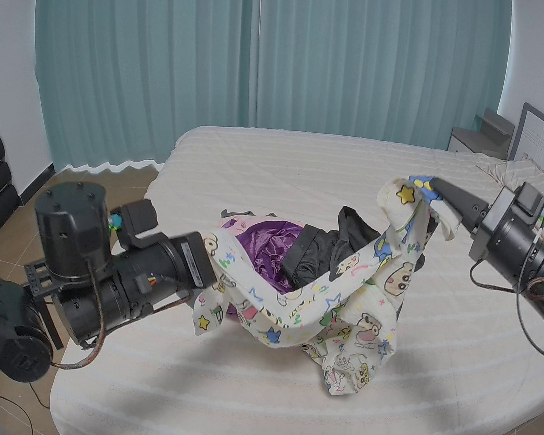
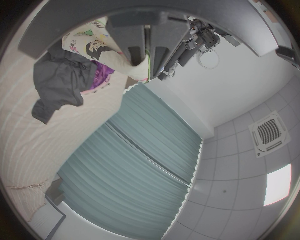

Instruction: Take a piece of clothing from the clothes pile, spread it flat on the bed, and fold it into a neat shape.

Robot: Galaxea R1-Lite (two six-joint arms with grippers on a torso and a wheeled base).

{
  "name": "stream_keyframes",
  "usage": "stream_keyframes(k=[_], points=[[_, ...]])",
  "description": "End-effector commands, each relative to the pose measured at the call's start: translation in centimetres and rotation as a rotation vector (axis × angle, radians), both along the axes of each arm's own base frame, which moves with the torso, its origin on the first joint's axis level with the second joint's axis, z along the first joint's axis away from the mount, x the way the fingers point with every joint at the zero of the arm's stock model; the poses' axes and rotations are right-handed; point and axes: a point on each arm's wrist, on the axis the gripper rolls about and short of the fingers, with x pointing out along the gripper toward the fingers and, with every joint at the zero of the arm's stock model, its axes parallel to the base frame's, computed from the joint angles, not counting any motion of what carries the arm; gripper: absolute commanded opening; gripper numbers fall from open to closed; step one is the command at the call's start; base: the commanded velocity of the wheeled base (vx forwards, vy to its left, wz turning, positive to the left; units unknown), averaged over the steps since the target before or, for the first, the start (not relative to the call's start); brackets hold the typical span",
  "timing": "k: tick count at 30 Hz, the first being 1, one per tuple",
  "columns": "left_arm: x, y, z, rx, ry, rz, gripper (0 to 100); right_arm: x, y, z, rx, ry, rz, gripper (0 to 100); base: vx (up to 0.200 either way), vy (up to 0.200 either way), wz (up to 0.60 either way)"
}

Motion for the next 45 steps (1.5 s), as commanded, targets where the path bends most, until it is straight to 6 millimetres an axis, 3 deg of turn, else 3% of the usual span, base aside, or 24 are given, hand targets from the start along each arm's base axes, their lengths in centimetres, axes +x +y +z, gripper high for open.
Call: stream_keyframes(k=[1,3,10,16,20,25,31,45], points=[[-1.2,0.8,2.8,-0.072,-0.082,0.034,0,-3.7,-0.5,2.7,0.06,-0.098,0.077,0,0.0,0.0,0.0],[-0.8,0.4,1.8,-0.084,-0.038,0.037,0,-4.1,-0.3,0.4,0.025,-0.032,0.104,0,0.0,0.0,0.0],[-0.3,-0.5,-0.5,-0.114,0.039,0.028,0,-3.9,0.2,-4.3,-0.057,0.144,0.156,0,0.0,0.0,0.0],[0.0,-2.4,-4.3,-0.056,0.114,-0.014,0,-2.4,1.3,-6.7,-0.076,0.193,0.173,0,0.0,0.0,0.0],[1.0,-3.3,-5.8,-0.067,0.095,-0.01,0,-2.9,2.2,-8.5,-0.083,0.195,0.22,0,0.0,0.0,0.0],[0.8,-3.2,-6.0,-0.069,0.094,-0.008,0,-3.0,2.3,-9.3,-0.065,0.167,0.22,0,0.0,0.0,0.0],[0.5,-3.5,-5.8,-0.108,0.112,-0.015,0,-3.0,2.0,-8.6,0.015,0.158,0.218,0,0.0,0.0,0.0],[0.4,-3.4,-5.4,-0.12,0.092,0.017,0,-3.0,1.8,-8.2,0.026,0.142,0.207,0,-0.171,0.0,0.0]])
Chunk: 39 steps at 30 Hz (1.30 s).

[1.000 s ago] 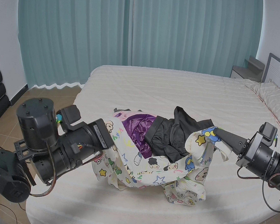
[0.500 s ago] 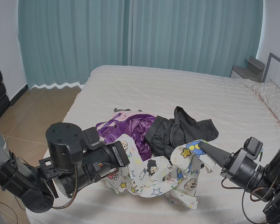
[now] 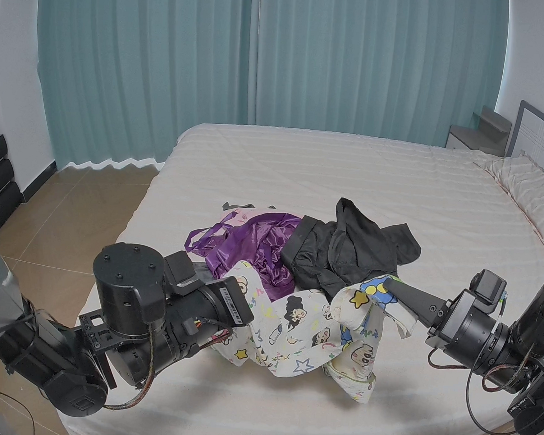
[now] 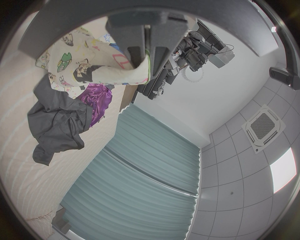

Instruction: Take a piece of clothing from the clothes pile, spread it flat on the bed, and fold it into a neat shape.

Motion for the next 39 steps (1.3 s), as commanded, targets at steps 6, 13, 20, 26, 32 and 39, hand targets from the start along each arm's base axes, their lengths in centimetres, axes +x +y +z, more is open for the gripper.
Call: stream_keyframes(k=[6,13,20,26,32,39], points=[[0.1,-0.1,0.2,-0.013,-0.005,0.001,0,-0.1,-0.3,0.5,0.012,-0.022,-0.012,0,0.0,0.0,0.0],[0.0,-0.1,0.3,-0.021,-0.002,0.0,0,0.0,-0.6,0.7,0.016,-0.028,-0.024,0,0.0,-0.086,0.0],[0.0,-0.2,0.4,-0.023,-0.006,0.0,0,0.2,-0.7,0.7,0.017,-0.03,-0.033,0,0.0,-0.2,0.0],[0.0,-0.2,0.5,-0.026,-0.009,0.002,0,0.2,-0.8,0.8,0.019,-0.034,-0.037,0,0.0,-0.2,0.0],[0.0,-0.1,0.7,-0.031,-0.015,0.003,0,0.5,-1.1,1.0,0.023,-0.04,-0.056,0,0.0,-0.2,0.0],[0.0,-0.1,0.7,-0.032,-0.017,0.009,0,0.6,-1.2,1.0,0.024,-0.043,-0.063,0,0.0,-0.2,0.0]])
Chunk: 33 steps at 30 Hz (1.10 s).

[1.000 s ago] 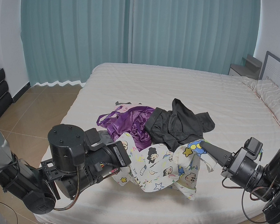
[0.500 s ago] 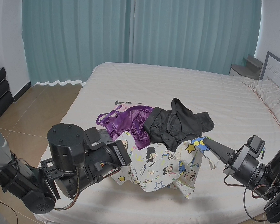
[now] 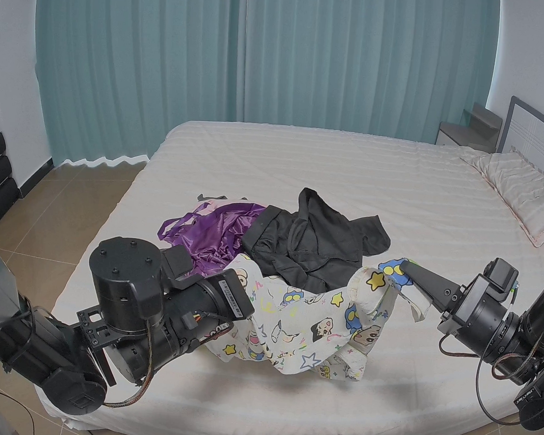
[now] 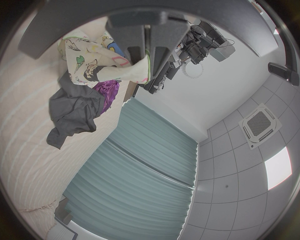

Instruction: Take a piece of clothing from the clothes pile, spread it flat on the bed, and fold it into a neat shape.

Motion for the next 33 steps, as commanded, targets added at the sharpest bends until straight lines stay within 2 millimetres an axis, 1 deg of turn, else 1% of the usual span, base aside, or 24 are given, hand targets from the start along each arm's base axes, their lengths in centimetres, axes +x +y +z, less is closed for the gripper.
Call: stream_keyframes(k=[1,24,33], points=[[-0.01,0.01,0.1,-0.003,-0.003,0.002,0,0.07,-0.11,0.14,0.003,-0.006,-0.007,0,0.0,-0.2,0.0],[0.31,0.04,0.55,-0.025,-0.027,0.036,0,0.14,-0.71,0.66,0.015,-0.027,-0.031,0,0.0,-0.2,0.0],[0.44,-0.02,0.51,-0.06,-0.005,0.04,0,0.24,-0.88,0.66,0.015,-0.027,-0.04,0,0.0,-0.2,0.0]])
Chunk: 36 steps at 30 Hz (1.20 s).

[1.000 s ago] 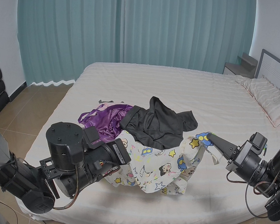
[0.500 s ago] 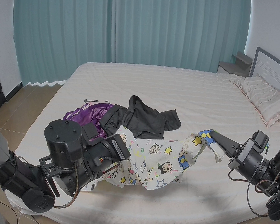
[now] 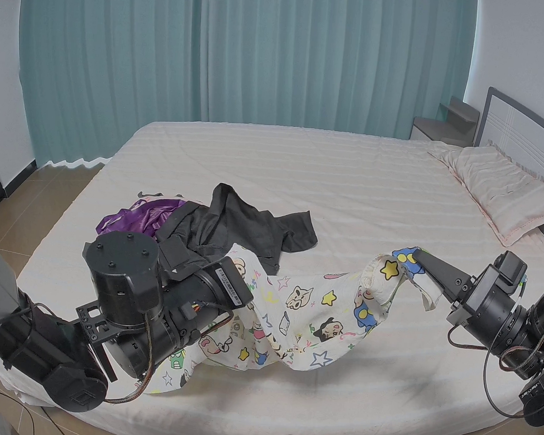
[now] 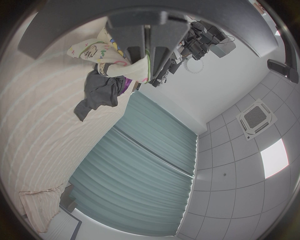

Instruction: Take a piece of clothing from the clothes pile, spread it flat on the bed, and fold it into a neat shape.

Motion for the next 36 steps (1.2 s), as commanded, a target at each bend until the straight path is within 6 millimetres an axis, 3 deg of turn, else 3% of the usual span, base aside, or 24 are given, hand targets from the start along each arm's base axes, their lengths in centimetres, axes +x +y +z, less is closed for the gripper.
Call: stream_keyframes(k=[1,36], points=[[0.07,-0.04,-0.11,0.001,0.003,0.001,0,-0.01,-0.03,0.03,0.001,-0.001,-0.001,0,0.0,-0.2,0.0],[0.23,0.13,0.56,-0.026,-0.034,0.026,0,0.15,-0.58,0.49,0.01,-0.021,-0.027,0,0.0,-0.2,0.0]])
